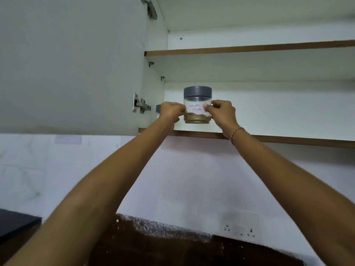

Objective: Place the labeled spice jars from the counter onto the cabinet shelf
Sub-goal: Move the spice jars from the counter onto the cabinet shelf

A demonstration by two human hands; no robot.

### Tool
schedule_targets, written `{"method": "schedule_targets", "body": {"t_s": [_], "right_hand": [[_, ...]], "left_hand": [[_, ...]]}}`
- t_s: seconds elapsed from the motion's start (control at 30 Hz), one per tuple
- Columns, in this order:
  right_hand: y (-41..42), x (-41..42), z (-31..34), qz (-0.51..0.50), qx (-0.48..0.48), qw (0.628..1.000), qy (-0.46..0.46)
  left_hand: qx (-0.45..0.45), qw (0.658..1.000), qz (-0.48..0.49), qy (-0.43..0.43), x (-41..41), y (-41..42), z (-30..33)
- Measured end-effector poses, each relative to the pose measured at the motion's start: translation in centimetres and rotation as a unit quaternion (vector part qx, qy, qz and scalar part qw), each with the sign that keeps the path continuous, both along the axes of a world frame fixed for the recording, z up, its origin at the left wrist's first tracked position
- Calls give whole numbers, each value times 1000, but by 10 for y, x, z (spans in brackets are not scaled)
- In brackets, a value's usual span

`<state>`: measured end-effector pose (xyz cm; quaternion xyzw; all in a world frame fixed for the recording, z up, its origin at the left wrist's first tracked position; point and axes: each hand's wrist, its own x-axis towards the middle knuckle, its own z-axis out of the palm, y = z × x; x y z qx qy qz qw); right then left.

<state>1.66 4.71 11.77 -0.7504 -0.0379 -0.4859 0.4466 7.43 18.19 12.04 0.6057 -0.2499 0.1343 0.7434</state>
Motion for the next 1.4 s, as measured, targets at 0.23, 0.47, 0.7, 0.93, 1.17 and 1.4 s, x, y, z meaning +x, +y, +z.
{"method": "schedule_targets", "body": {"t_s": [0.23,0.47,0.7,0.93,1.17,1.4], "right_hand": [[-12,64,22,23,67,996,59],[-23,129,19,54,83,983,152],[-26,158,20,103,59,961,251],[-21,159,18,88,35,952,293],[-18,150,14,65,26,955,288],[-14,118,6,-198,-185,959,79]], "left_hand": [[51,997,-47,34,55,0,30],[54,991,-107,66,114,-19,12],[45,985,-120,115,141,-29,9],[63,983,-100,143,144,-32,10],[209,969,133,-9,141,-38,1],[248,874,344,-239,115,-40,-19]]}}
